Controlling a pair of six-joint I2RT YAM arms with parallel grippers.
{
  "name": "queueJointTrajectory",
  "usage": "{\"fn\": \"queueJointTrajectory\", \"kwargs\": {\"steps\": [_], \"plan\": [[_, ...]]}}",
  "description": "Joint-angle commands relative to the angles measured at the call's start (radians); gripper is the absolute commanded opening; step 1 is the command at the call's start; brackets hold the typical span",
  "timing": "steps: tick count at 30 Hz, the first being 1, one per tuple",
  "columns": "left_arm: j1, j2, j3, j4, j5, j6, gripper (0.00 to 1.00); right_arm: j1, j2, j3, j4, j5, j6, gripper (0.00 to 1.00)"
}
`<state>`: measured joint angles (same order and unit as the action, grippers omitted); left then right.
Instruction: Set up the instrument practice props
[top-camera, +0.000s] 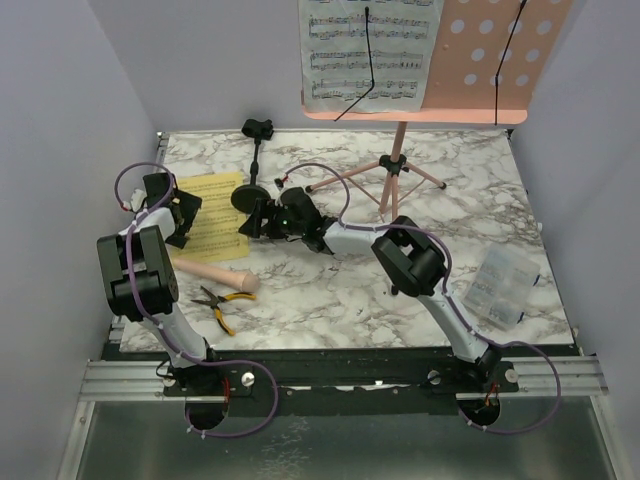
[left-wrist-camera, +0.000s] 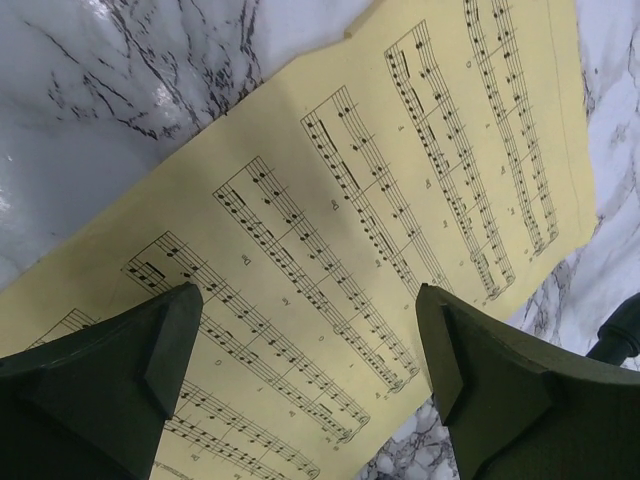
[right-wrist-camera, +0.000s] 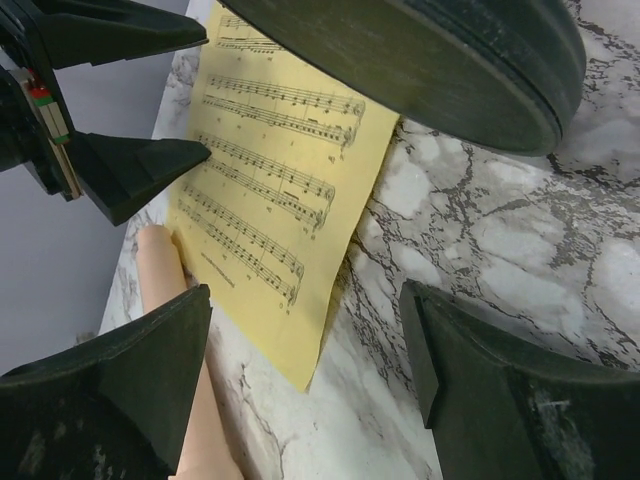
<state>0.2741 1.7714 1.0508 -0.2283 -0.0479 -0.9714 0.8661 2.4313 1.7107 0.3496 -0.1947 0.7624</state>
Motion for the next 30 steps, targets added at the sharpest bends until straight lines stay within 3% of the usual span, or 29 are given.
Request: {"fn": "queueJointTrajectory", "kwargs": {"steps": [1, 7, 12, 19, 26, 30], "plan": [[-0.058, 0.081, -0.106, -0.174, 0.117, 0.003, 0.99, -0.006, -0.011, -0.040, -0.120, -0.062, 0.047, 0.83], [-0.062, 0.076, -0.149, -0.156, 0.157, -0.005, 0.99, -0.019, 0.004, 0.011, -0.224, -0.135, 0.061, 0.82], [-0.064, 0.030, -0.191, -0.136, 0.162, 0.025, 0.99, -0.019, 0.005, -0.050, -0.142, -0.154, 0.163, 0.80], [-0.064, 0.002, -0.206, -0.122, 0.202, 0.038, 0.99, -0.025, 0.040, 0.045, -0.189, -0.206, 0.150, 0.75], [-0.056, -0.017, -0.228, -0.119, 0.187, 0.054, 0.99, -0.029, 0.082, 0.073, -0.108, -0.247, 0.190, 0.47], [-0.056, -0.065, -0.211, -0.126, 0.163, 0.047, 0.99, -0.045, 0.071, 0.057, -0.068, -0.245, 0.229, 0.12]]}}
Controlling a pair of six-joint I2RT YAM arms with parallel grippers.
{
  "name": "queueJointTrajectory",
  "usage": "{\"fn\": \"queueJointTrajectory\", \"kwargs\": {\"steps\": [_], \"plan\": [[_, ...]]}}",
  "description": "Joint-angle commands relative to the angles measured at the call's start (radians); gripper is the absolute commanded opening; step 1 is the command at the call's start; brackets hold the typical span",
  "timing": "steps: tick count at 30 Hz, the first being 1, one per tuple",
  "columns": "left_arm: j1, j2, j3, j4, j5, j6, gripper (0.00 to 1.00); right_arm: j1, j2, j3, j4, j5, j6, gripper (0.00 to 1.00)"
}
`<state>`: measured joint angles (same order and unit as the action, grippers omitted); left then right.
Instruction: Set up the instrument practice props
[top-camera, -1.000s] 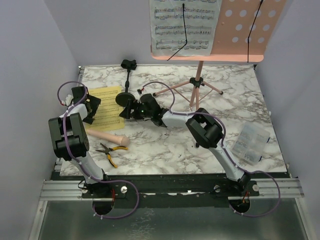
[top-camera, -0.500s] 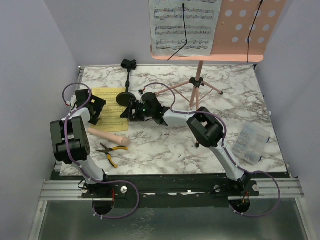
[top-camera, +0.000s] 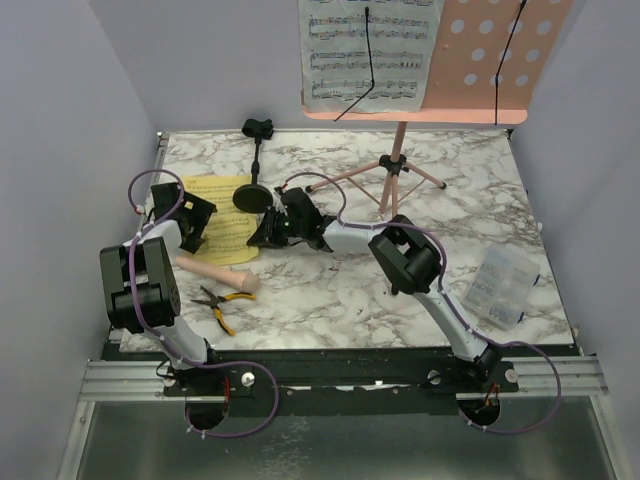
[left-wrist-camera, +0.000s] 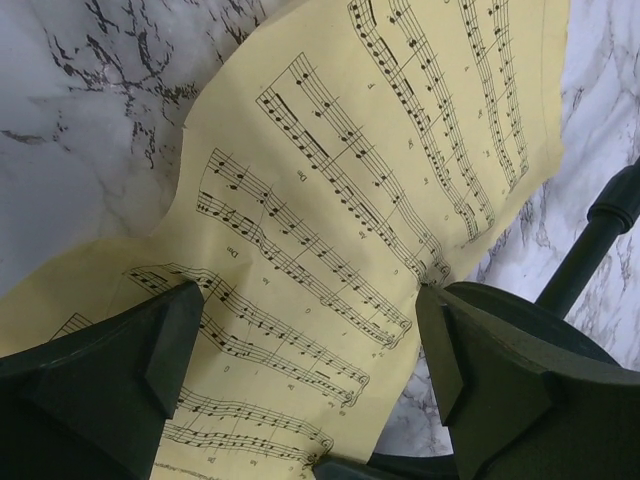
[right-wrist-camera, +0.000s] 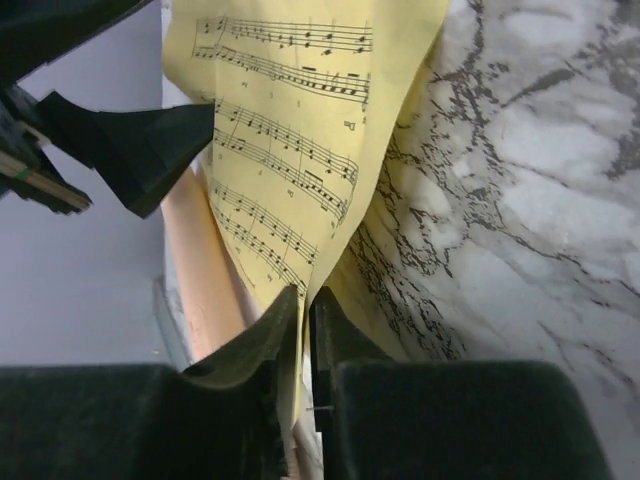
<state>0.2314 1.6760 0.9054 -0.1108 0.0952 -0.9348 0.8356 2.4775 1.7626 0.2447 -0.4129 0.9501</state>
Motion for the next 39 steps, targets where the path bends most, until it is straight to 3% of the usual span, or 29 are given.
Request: {"fn": "queueJointTrajectory", "kwargs": {"steps": [1, 7, 12, 16, 22, 25, 27, 30, 36, 39], "plan": [[-0.013, 0.015, -0.060, -0.248, 0.011, 0.009, 0.99, -0.016, 0.019, 0.002, 0.045, -0.020, 0.034, 0.03], [-0.031, -0.184, 0.014, -0.311, -0.123, 0.093, 0.99, -0.023, -0.045, 0.066, -0.001, -0.053, -0.108, 0.01], [-0.091, -0.393, 0.186, -0.334, -0.277, 0.177, 0.99, -0.023, -0.072, 0.306, -0.201, -0.186, -0.352, 0.01], [-0.105, -0.484, 0.321, -0.345, -0.246, 0.185, 0.99, -0.027, -0.106, 0.411, -0.233, -0.323, -0.311, 0.01], [-0.105, -0.585, 0.475, -0.347, -0.143, 0.188, 0.99, -0.029, -0.213, 0.252, -0.070, -0.455, -0.020, 0.01], [-0.105, -0.615, 0.540, -0.349, -0.097, 0.188, 0.99, -0.025, -0.302, 0.027, 0.139, -0.560, 0.123, 0.01], [-0.105, -0.630, 0.557, -0.354, -0.034, 0.184, 0.99, -0.015, -0.392, -0.145, 0.199, -0.583, 0.126, 0.01], [-0.105, -0.635, 0.532, -0.345, 0.097, 0.186, 0.98, 0.001, -0.559, -0.338, -0.009, -0.537, -0.088, 0.01], [-0.144, -0.611, 0.338, -0.186, 0.511, 0.241, 0.94, 0.013, -0.858, -0.515, -0.638, -0.134, -0.613, 0.01], [-0.223, -0.583, 0.232, -0.074, 0.685, 0.251, 0.89, 0.013, -0.975, -0.595, -0.815, 0.058, -0.769, 0.01]]}}
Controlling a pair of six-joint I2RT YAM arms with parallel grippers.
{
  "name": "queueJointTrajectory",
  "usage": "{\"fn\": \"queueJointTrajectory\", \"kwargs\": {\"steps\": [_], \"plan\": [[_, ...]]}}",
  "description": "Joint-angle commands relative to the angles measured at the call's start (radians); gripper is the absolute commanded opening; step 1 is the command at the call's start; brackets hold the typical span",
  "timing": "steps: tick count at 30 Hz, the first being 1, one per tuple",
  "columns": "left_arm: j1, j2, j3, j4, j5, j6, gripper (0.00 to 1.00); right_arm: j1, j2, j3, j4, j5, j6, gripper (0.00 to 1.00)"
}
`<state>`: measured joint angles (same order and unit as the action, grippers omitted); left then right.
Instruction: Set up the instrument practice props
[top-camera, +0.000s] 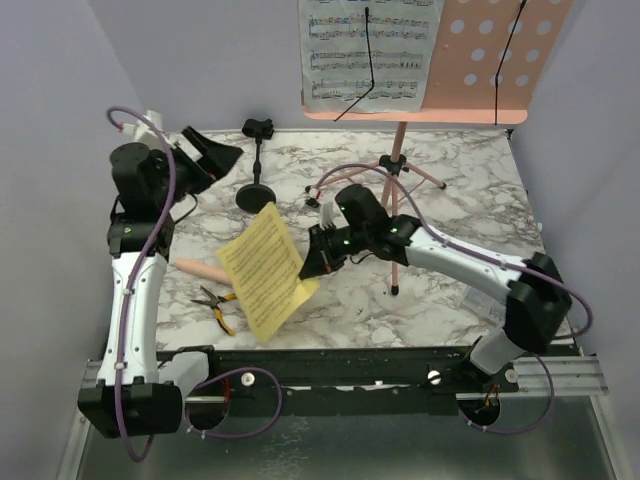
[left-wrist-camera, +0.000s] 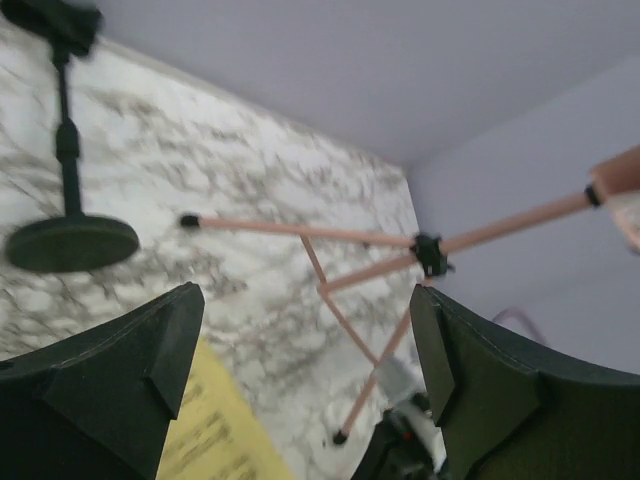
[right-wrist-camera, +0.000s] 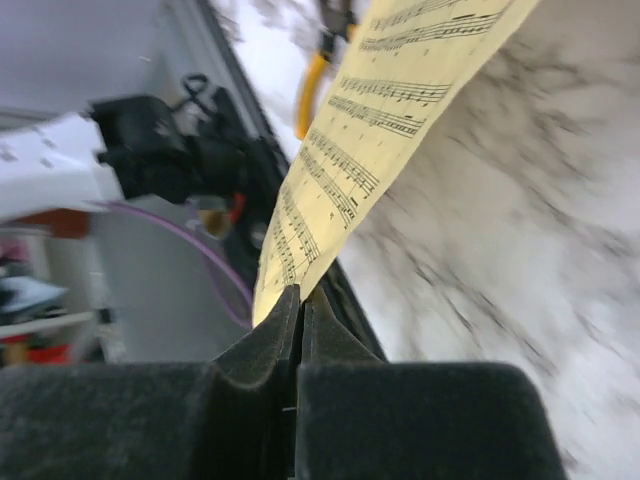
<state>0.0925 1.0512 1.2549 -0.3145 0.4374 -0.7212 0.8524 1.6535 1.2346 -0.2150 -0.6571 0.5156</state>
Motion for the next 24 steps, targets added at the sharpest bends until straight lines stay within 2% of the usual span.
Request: {"fn": "queueJointTrajectory", "kwargs": {"steps": [1, 4, 7, 11, 17, 24], "plan": [[-0.129, 0.052, -0.145, 0.144, 0.390, 0.049, 0.88, -0.004, -0.181, -0.088, -0.403, 0.321, -0.378, 0.01], [-0.246, 0.057, -0.195, 0.172, 0.515, 0.132, 0.86, -0.004, -0.252, -0.103, -0.527, 0.260, -0.442, 0.01], [-0.359, -0.006, -0.234, 0.179, 0.543, 0.269, 0.87, -0.004, -0.323, -0.119, -0.553, 0.101, -0.477, 0.01], [-0.484, -0.084, -0.272, 0.186, 0.635, 0.434, 0.90, -0.004, -0.413, -0.116, -0.574, -0.003, -0.506, 0.01], [-0.657, -0.017, -0.270, 0.189, 0.691, 0.501, 0.89, -0.004, -0.497, -0.059, -0.642, -0.084, -0.553, 0.01], [-0.725, 0.107, -0.183, 0.190, 0.750, 0.559, 0.89, -0.003, -0.530, 0.014, -0.701, -0.128, -0.551, 0.01]]}}
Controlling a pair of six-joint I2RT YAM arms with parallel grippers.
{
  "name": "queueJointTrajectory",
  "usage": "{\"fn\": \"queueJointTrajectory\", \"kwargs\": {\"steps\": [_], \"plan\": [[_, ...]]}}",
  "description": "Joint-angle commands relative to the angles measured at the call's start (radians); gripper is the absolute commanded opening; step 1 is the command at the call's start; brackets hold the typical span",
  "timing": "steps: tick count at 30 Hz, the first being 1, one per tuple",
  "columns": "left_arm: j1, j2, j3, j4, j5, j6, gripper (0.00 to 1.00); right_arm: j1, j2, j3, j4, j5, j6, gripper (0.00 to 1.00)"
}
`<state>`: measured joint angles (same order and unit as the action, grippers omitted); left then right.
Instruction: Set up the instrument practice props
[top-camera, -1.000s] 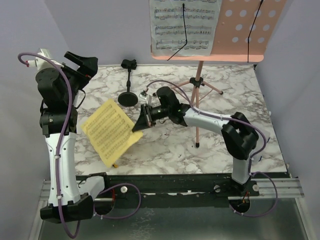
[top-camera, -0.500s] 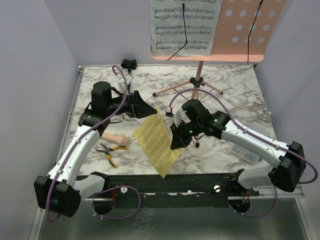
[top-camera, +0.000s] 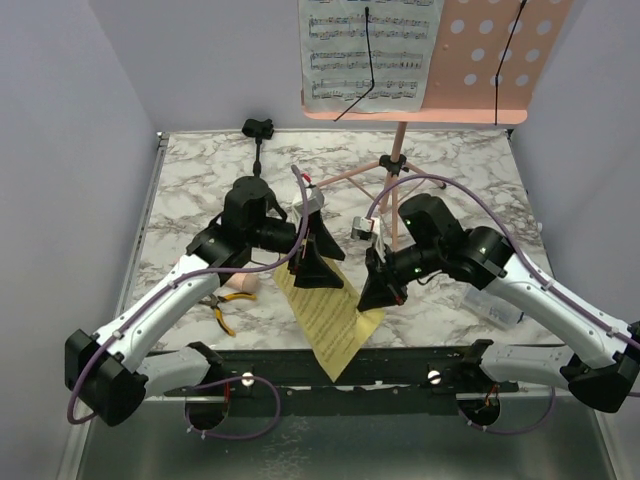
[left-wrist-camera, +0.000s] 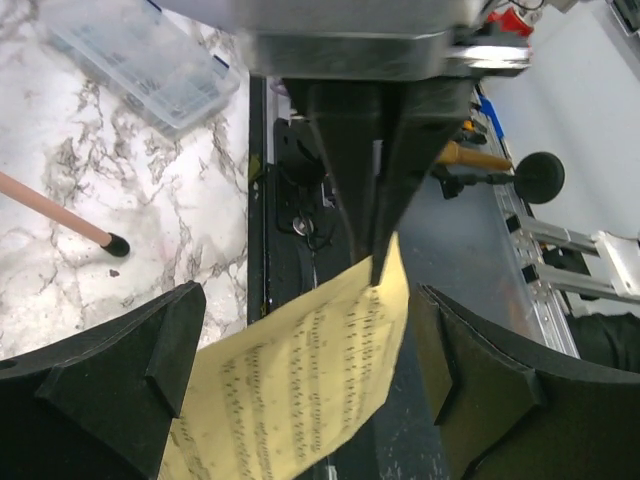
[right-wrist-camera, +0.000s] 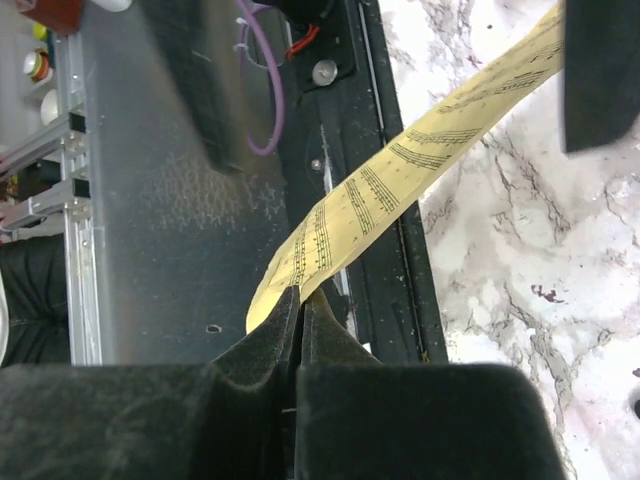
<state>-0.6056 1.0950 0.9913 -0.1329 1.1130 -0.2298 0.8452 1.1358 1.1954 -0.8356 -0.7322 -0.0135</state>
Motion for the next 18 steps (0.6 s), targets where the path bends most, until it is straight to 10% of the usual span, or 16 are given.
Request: {"fn": "queueJointTrajectory", "kwargs": {"steps": [1, 18], "plan": [[-0.034, 0.083, 0.097, 0.007, 0.088, 0.066, 0.89, 0.003, -0.014, 0.060, -0.084, -0.060, -0.027, 0.01], [-0.129, 0.199, 0.150, -0.257, 0.121, 0.106, 0.70, 0.003, -0.049, 0.120, -0.243, -0.016, 0.056, 0.01]]}}
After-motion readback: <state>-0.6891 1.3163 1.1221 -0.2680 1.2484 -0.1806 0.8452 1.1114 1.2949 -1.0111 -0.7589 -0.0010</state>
